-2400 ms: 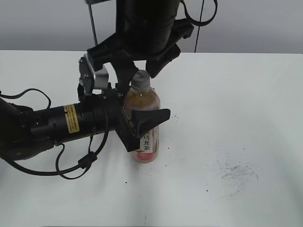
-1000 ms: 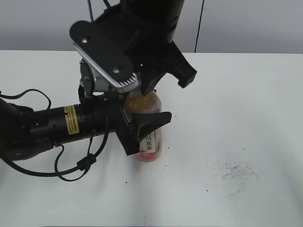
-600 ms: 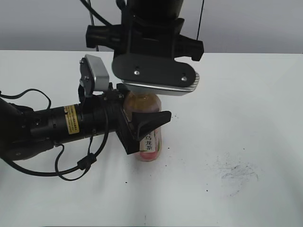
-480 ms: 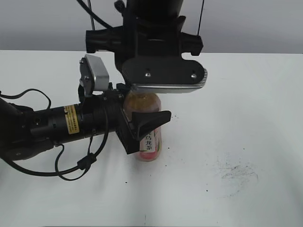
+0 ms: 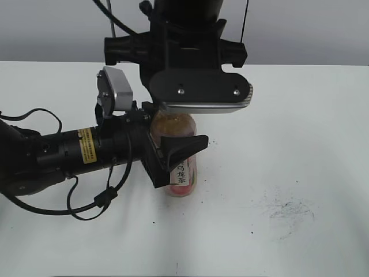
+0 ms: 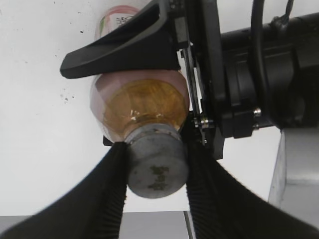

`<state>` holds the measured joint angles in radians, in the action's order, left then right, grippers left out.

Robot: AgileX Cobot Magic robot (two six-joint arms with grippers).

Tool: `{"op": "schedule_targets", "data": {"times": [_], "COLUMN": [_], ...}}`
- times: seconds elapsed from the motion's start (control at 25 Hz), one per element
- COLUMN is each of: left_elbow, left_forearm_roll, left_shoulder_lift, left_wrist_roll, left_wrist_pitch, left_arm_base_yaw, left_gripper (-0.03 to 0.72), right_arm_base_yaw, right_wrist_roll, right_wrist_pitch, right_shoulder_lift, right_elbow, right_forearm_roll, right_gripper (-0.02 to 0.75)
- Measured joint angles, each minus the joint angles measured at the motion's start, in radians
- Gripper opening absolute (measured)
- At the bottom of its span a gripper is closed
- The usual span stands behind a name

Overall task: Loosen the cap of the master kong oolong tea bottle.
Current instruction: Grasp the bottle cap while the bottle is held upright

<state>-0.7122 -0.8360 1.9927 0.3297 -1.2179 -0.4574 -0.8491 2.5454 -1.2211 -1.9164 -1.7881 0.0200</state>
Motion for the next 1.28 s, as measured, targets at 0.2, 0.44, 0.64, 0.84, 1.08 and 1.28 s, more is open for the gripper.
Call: {"op": "schedule_targets", "data": {"times": [0.2, 0.44, 0.64, 0.84, 1.08, 1.28], "left_elbow": [0.0, 0.0, 0.0, 0.0, 0.0, -0.001], "left_forearm_roll": [-0.001, -0.003, 0.008, 0.017, 0.007, 0.007], "left_shoulder_lift": [0.0, 0.0, 0.0, 0.0, 0.0, 0.0], "left_wrist_roll": [0.0, 0.002, 0.01, 0.021, 0.014, 0.013], "left_wrist_pitch": [0.0, 0.0, 0.001, 0.002, 0.003, 0.002], "left_arm_base_yaw": [0.0, 0.001, 0.002, 0.002, 0.002, 0.002], "left_gripper": [0.445, 0.445, 0.445, 0.445, 0.445, 0.445], "right_arm_base_yaw": [0.0, 0.004, 0.002, -0.003, -0.005, -0.005], "right_wrist_roll": [-0.002, -0.1, -0.258, -0.449, -0.964, -1.39], "right_wrist_pitch": [0.0, -0.003, -0.007, -0.023, 0.001, 0.025], "right_shoulder_lift": [0.0, 0.0, 0.0, 0.0, 0.0, 0.0], "right_elbow": [0.0, 0.0, 0.0, 0.002, 0.002, 0.002], "right_forearm_roll": [-0.002, -0.02, -0.069, -0.089, 0.021, 0.091], "right_gripper": [0.275, 0.307, 0.369, 0.496, 0.578, 0.582]}}
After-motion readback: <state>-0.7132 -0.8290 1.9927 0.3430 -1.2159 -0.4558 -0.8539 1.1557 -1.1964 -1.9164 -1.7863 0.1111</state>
